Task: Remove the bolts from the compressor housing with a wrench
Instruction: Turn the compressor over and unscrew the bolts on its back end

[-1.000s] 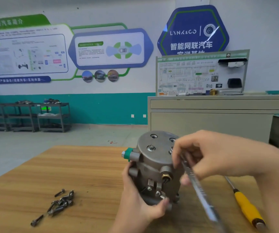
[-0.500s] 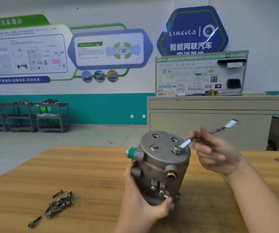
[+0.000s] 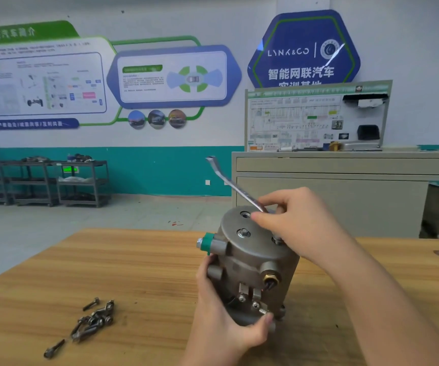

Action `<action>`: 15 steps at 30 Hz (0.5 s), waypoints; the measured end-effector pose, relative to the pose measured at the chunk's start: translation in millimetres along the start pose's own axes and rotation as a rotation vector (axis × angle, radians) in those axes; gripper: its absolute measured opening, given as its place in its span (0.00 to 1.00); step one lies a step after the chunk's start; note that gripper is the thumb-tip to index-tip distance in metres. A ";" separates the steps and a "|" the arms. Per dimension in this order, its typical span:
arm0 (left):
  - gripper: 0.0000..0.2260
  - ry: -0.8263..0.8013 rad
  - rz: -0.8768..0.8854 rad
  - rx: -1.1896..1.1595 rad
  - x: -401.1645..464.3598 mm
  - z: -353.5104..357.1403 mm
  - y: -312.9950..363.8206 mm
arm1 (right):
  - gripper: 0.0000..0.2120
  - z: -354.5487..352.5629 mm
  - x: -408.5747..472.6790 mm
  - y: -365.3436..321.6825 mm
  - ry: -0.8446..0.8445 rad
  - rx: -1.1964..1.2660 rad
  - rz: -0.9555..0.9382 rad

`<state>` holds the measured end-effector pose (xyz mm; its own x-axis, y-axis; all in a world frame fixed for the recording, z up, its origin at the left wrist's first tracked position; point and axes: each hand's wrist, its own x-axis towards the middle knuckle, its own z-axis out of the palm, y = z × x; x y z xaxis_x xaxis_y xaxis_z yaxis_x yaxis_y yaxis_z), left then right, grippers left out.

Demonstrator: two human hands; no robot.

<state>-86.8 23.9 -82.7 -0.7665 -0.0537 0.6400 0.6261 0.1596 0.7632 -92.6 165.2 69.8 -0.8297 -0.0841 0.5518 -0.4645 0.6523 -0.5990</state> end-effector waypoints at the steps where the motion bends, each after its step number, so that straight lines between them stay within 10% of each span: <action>1: 0.50 -0.004 -0.005 0.006 0.1 -0.9 -0.2 | 0.02 -1.5 -3.2 -3.9 -0.032 -0.055 -0.036; 8: 0.43 -0.025 -0.105 -0.035 1.3 5.1 -17.3 | 0.10 -44.3 -11.1 10.2 -0.634 0.016 -0.158; 15: 0.50 0.021 0.010 0.017 2.8 5.1 -7.4 | 0.24 -54.9 4.1 78.1 -1.012 0.744 -0.061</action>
<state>-94.3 27.6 -87.0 -0.7570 -0.0723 0.6494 0.6310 0.1773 0.7552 -115.3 257.1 57.1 -0.5133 -0.8528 0.0961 -0.2988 0.0726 -0.9516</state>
